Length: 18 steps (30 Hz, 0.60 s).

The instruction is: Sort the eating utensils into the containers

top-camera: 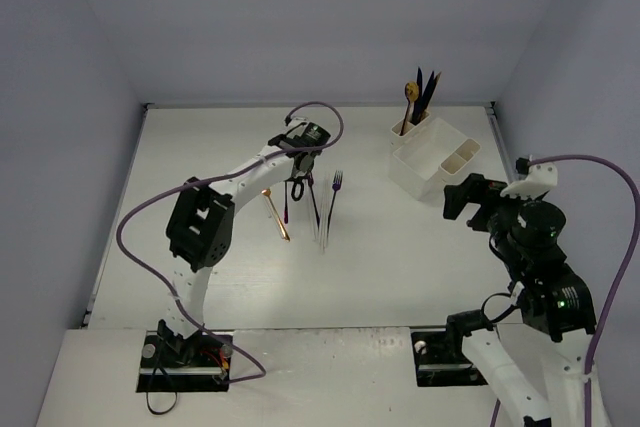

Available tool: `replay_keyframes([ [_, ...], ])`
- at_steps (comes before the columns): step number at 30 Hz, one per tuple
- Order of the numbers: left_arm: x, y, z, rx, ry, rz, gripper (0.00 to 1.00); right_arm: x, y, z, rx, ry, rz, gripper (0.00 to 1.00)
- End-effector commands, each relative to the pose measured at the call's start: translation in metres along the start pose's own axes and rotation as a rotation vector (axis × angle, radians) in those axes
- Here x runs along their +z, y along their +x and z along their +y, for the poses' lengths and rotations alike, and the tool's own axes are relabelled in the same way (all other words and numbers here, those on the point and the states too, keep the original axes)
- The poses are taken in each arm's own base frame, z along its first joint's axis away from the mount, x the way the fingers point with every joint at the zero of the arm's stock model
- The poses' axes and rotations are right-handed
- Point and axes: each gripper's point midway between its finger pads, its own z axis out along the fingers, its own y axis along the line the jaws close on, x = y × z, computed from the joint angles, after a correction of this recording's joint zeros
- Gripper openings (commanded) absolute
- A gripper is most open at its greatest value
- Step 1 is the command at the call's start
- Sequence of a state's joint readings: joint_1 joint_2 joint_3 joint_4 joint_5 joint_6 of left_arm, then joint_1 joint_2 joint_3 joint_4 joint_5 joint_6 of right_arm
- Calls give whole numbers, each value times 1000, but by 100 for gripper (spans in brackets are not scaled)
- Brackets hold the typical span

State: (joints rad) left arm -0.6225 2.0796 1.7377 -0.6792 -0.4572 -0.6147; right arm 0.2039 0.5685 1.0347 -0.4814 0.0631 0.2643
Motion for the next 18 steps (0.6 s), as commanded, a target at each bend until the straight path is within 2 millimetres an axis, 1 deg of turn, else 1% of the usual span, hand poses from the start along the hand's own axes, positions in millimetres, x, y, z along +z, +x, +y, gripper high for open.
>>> replay_keyframes([
  [1, -119, -71, -28, 90, 253, -276, 0, 23, -20, 46, -25, -193, 46, 100],
  [3, -151, -71, -48, 150, 371, -340, 0, 30, -26, 61, -35, -256, 75, 100],
  [6, -190, -67, -73, 188, 538, -408, 0, 37, -35, 80, -47, -340, 100, 100],
  [7, -202, -66, -79, 198, 584, -425, 0, 42, -38, 87, -51, -366, 112, 99],
  [9, -235, -65, -91, 210, 704, -481, 0, 49, -40, 103, -52, -435, 139, 97],
  [11, -265, -67, -96, 230, 787, -540, 0, 58, -43, 112, -43, -468, 154, 96],
  [13, -285, -68, -99, 257, 834, -579, 0, 67, -45, 118, -31, -487, 164, 95],
  [14, -294, -67, -102, 272, 858, -594, 0, 70, -44, 121, -22, -498, 173, 94],
  [15, -302, -66, -104, 283, 877, -604, 0, 72, -48, 127, -19, -523, 165, 93],
  [18, -319, -66, -108, 298, 928, -623, 0, 77, -49, 139, -7, -571, 173, 90],
])
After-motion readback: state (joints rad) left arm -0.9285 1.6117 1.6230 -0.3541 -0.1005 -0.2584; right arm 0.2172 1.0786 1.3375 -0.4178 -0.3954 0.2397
